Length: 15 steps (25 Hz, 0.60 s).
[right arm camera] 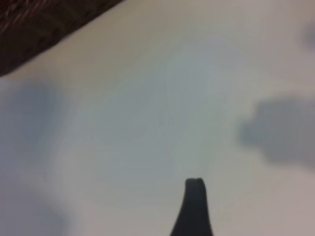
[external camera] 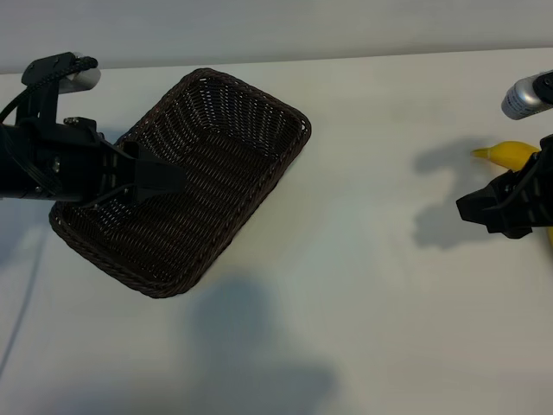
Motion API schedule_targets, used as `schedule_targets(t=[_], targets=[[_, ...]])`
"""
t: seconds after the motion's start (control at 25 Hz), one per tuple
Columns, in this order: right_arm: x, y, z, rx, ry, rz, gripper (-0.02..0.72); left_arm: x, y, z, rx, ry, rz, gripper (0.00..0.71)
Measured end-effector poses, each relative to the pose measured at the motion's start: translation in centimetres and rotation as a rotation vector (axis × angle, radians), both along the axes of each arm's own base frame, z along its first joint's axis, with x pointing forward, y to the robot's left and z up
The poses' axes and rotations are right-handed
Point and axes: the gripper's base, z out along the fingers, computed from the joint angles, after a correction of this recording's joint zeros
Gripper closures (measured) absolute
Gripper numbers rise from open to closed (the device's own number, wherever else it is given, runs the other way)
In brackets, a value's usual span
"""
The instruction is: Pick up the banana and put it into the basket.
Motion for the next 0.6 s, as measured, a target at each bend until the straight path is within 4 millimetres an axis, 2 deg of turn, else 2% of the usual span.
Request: schedule_targets(t=[0.6], targets=[[-0.01,0.00,0.00,0.004,0.005,-0.006,0.098,0.00,0.00,0.00,0.000,0.000,0.000,0.168]])
